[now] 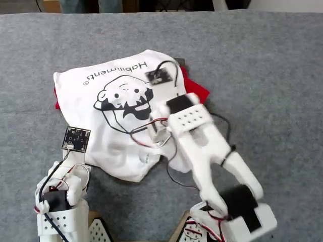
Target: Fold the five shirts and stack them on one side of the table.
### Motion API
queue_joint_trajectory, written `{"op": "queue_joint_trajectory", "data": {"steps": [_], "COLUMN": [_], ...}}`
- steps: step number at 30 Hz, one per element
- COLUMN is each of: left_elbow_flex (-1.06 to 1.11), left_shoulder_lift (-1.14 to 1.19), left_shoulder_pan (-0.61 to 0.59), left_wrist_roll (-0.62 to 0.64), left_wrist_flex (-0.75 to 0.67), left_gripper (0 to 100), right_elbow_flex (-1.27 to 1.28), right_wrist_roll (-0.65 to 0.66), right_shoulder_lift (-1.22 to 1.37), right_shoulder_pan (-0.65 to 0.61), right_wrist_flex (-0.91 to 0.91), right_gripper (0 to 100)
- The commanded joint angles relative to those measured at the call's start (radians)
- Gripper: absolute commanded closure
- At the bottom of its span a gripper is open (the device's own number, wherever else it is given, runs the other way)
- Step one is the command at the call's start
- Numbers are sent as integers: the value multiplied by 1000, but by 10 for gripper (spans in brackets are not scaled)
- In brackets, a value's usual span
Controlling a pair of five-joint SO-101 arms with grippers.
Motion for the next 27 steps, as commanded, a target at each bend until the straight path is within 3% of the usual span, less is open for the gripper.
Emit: {"op": "queue_joint_trajectory", "data": {"steps": [1, 6, 15, 19, 24, 27], "left_elbow_flex": [13, 13, 13, 13, 13, 13], "left_shoulder_lift": [-2, -2, -2, -2, -2, -5], "left_shoulder_pan": [2, 2, 2, 2, 2, 4], "left_wrist_roll": [-5, -5, -3, -3, -3, -2], "left_wrist_flex": [-12, -12, -12, -12, -12, -14], "left_gripper": [970, 970, 970, 970, 970, 970], "right_elbow_flex": [-154, -349, -351, -176, 249, 490], "right_wrist_roll": [-2, -2, 187, 244, 315, 359], "right_shoulder_lift": [-168, -381, -605, -628, -638, -638], "right_shoulder_pan": [74, 249, 792, 996, 1022, 1028], "right_wrist_flex": [138, 213, 170, 57, -114, -325], "right_gripper": [985, 985, 985, 985, 985, 985]}}
